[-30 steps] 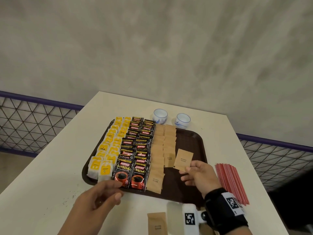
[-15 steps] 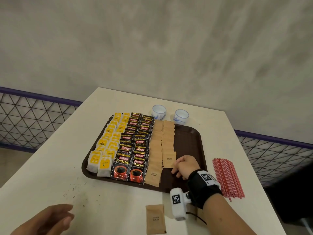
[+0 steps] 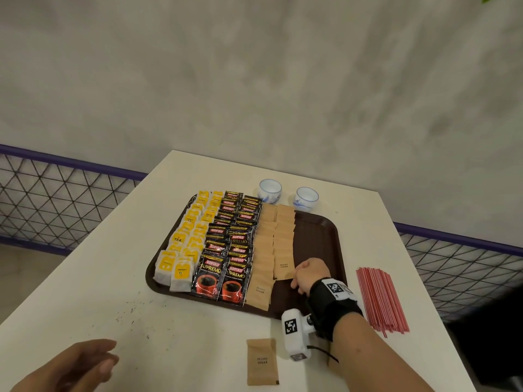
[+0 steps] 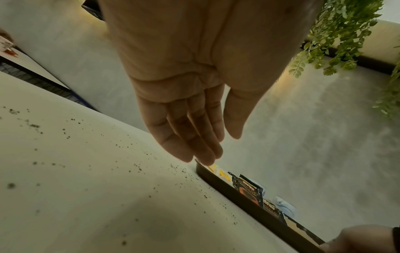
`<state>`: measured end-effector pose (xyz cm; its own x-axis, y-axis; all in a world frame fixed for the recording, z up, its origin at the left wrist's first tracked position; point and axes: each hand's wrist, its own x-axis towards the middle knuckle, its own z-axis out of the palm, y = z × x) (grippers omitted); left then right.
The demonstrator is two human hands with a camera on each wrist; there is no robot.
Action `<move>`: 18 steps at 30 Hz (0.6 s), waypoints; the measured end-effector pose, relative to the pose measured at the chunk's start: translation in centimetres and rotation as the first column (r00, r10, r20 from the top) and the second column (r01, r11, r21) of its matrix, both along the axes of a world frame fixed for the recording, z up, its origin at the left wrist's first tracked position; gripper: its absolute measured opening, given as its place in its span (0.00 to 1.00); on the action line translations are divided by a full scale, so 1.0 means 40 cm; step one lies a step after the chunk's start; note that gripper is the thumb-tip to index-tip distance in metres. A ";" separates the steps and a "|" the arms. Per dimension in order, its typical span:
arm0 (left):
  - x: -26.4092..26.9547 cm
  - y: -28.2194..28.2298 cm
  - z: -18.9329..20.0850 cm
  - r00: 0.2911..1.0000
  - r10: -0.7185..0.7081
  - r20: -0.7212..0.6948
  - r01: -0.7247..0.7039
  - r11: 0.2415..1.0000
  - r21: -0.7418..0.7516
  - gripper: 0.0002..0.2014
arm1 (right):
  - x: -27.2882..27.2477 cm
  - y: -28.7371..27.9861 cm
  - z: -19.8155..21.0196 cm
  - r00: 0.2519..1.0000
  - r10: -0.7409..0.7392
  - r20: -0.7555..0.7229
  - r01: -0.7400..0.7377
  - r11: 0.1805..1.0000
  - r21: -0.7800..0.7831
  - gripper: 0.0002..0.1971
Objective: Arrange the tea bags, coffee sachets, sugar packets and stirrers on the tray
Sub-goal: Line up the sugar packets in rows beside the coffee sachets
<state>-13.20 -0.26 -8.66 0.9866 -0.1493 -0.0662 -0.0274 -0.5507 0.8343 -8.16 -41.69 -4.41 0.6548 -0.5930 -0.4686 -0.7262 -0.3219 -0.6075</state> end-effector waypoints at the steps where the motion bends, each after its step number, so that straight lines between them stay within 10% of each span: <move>1: -0.004 -0.002 0.003 1.000 -0.003 -0.003 0.003 1.000 0.000 0.26 | 0.001 0.000 -0.003 1.000 0.012 -0.011 -0.013 1.000 -0.024 0.10; 11: -0.031 -0.088 0.115 0.994 -0.086 -0.074 0.090 0.994 0.055 0.11 | 0.009 -0.001 -0.030 0.999 0.028 -0.018 -0.031 0.989 -0.145 0.05; 18: -0.058 -0.346 0.172 0.874 -0.477 -0.090 0.485 0.850 0.207 0.12 | -0.116 -0.041 0.051 0.983 0.008 0.186 -0.011 1.000 0.013 0.11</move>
<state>-15.51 -14.11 -1.78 0.7914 -0.5830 -0.1837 -0.3100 -0.6419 0.7014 -12.82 -43.33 -2.38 0.7369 -0.5803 -0.3469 -0.5973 -0.3186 -0.7360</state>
